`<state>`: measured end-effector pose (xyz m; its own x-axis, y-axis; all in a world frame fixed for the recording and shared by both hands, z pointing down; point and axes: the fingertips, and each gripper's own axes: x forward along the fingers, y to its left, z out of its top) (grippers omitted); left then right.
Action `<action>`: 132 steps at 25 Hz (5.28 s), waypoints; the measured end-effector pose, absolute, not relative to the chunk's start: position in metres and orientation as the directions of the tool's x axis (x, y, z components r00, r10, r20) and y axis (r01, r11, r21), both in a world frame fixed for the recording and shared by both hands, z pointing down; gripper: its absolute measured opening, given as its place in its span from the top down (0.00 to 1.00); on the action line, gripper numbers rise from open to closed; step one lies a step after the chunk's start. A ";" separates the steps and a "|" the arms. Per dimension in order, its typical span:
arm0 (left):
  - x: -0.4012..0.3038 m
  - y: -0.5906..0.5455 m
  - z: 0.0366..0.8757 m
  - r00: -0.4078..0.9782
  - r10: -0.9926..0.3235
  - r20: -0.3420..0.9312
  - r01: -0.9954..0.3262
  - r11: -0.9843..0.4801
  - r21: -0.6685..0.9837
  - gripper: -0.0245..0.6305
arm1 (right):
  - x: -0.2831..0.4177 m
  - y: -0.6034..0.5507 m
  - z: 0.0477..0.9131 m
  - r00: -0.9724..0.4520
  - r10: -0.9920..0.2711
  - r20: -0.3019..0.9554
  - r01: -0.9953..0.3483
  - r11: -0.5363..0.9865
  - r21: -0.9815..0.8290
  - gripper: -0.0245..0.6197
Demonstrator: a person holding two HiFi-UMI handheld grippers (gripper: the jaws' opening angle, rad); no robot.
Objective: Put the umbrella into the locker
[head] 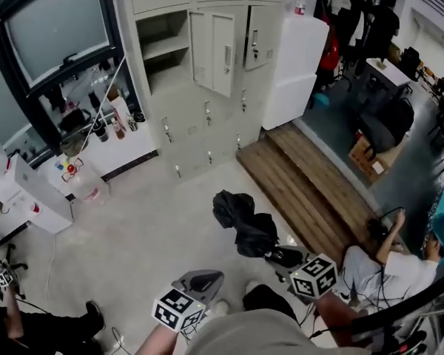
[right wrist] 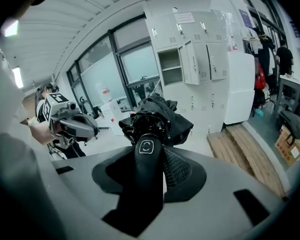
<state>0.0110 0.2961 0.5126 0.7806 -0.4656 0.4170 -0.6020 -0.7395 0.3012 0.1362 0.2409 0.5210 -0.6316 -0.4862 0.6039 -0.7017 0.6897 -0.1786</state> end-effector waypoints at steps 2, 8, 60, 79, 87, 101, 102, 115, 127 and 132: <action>-0.007 0.283 0.515 0.759 -0.500 0.417 -0.635 -0.710 0.305 0.95 | 0.118 0.218 0.520 -0.645 -0.474 0.599 -0.682 0.711 -0.172 0.72; -0.042 0.217 0.519 0.692 -0.580 0.430 -0.715 -0.632 0.299 0.95 | 0.081 0.119 0.524 -0.676 -0.456 0.579 -0.646 0.744 -0.169 0.72; -0.251 -0.363 0.460 0.808 -0.410 0.424 -0.539 -0.804 0.249 0.95 | -0.251 -0.586 0.483 -0.611 -0.652 0.449 -0.737 0.676 -0.021 0.72; -0.301 -0.385 0.469 0.797 -0.432 0.422 -0.567 -0.776 0.276 0.95 | -0.309 -0.693 0.517 -0.517 -0.679 0.522 -0.788 0.616 0.021 0.72; -0.304 -0.386 0.475 0.796 -0.428 0.427 -0.573 -0.759 0.308 0.95 | -0.314 -0.699 0.528 -0.516 -0.623 0.587 -0.775 0.632 -0.010 0.72; -0.252 -0.355 0.470 0.811 -0.404 0.424 -0.546 -0.783 0.298 0.95 | -0.272 -0.643 0.498 -0.581 -0.605 0.544 -0.736 0.677 -0.034 0.62; -0.243 -0.350 0.469 0.813 -0.401 0.423 -0.542 -0.786 0.297 0.95 | -0.265 -0.632 0.494 -0.589 -0.603 0.537 -0.732 0.681 -0.038 0.62; -0.095 -0.240 0.457 0.807 -0.442 0.392 -0.565 -0.773 0.290 0.95 | -0.120 -0.433 0.479 -0.687 -0.527 0.500 -0.634 0.771 -0.059 0.92; -0.020 -0.118 0.475 0.743 -0.528 0.411 -0.664 -0.661 0.350 0.95 | 0.004 -0.251 0.525 -0.737 -0.391 0.551 -0.553 0.818 -0.160 0.93; -0.007 -0.091 0.475 0.738 -0.519 0.431 -0.665 -0.668 0.335 0.95 | 0.030 -0.209 0.525 -0.732 -0.398 0.553 -0.547 0.827 -0.130 0.93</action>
